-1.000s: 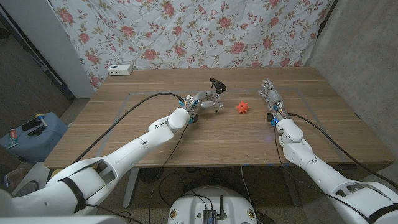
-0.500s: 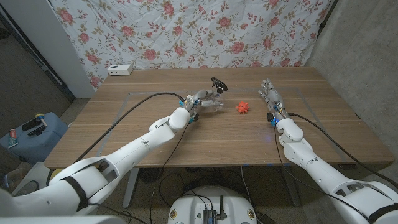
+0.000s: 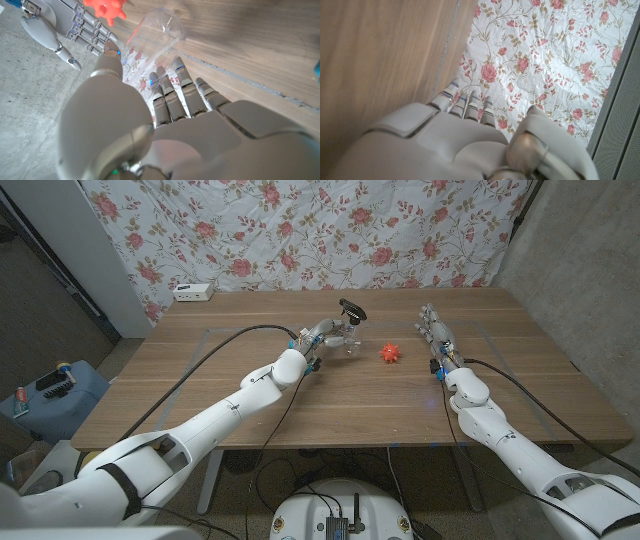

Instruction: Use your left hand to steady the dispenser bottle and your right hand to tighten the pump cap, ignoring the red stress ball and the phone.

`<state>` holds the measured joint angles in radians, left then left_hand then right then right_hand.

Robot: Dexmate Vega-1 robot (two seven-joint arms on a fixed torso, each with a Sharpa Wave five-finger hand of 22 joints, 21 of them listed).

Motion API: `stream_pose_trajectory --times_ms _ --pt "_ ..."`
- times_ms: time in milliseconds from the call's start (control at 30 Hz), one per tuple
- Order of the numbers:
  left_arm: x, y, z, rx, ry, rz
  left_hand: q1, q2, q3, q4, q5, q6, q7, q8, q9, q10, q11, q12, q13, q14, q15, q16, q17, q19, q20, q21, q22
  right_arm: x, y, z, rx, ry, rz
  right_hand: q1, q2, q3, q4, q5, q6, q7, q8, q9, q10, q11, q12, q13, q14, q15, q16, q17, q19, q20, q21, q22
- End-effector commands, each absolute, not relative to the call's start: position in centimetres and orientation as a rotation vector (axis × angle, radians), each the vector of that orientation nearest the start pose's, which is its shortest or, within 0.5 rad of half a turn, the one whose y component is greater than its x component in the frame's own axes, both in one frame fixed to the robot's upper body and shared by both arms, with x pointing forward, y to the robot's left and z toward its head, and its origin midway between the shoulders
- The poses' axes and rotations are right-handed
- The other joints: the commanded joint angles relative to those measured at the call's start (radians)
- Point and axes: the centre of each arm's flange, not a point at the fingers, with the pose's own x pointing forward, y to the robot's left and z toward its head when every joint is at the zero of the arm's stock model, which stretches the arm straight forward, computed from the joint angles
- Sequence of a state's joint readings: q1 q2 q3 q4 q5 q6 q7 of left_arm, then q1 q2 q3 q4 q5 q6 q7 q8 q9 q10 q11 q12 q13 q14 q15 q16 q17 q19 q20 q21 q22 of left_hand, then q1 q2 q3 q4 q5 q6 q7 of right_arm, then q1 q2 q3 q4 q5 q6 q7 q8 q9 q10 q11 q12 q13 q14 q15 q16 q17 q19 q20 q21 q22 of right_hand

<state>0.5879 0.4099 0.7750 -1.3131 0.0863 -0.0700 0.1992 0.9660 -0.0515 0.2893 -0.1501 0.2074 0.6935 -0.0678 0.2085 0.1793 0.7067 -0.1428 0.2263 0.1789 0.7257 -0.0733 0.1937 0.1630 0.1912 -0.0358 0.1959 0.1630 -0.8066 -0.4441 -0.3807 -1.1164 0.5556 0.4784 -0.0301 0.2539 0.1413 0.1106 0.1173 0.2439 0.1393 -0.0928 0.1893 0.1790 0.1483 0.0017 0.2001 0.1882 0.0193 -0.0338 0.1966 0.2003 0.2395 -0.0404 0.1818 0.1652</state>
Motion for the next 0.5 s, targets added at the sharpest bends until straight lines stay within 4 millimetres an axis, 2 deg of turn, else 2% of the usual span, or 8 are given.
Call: stream_pose_trajectory --times_ms 33,200,500 --pt "65.4 9.5 0.4 0.767 -0.669 -0.229 -0.003 0.015 0.012 0.010 -0.004 0.038 -0.008 0.005 0.003 0.012 0.005 0.003 0.002 0.019 -0.115 -0.001 0.000 0.011 -0.107 -0.004 0.002 65.6 -30.0 -4.0 -0.053 -0.647 0.076 -0.003 -0.002 0.006 0.002 0.004 0.008 -0.005 0.001 0.002 0.003 -0.001 -0.001 0.005 -0.001 -0.006 0.004 0.001 -0.004 -0.049 0.006 0.002" --pt "65.3 9.4 0.4 0.772 -0.661 -0.221 -0.006 0.015 0.015 0.011 -0.010 0.046 -0.006 0.000 0.003 0.021 0.009 -0.003 0.002 0.033 -0.112 -0.008 -0.002 0.039 -0.062 0.002 0.002 65.0 -29.5 -3.5 -0.105 -0.638 0.060 -0.004 -0.002 0.007 0.002 0.004 0.007 -0.004 0.000 0.002 0.003 -0.004 -0.001 0.004 -0.001 -0.007 0.004 0.001 -0.004 -0.050 0.006 0.002" --pt "65.1 9.2 0.9 0.787 -0.658 -0.218 -0.006 0.024 0.022 0.012 -0.013 0.070 -0.003 0.002 0.003 0.043 0.006 -0.004 0.002 0.053 -0.114 -0.008 -0.002 0.048 -0.061 0.001 0.003 63.8 -29.1 -2.7 -0.157 -0.631 0.047 0.002 -0.004 0.010 -0.004 0.004 0.007 -0.003 0.000 0.002 0.003 -0.008 -0.002 0.004 0.002 -0.008 0.004 -0.001 -0.001 -0.051 0.007 0.002"
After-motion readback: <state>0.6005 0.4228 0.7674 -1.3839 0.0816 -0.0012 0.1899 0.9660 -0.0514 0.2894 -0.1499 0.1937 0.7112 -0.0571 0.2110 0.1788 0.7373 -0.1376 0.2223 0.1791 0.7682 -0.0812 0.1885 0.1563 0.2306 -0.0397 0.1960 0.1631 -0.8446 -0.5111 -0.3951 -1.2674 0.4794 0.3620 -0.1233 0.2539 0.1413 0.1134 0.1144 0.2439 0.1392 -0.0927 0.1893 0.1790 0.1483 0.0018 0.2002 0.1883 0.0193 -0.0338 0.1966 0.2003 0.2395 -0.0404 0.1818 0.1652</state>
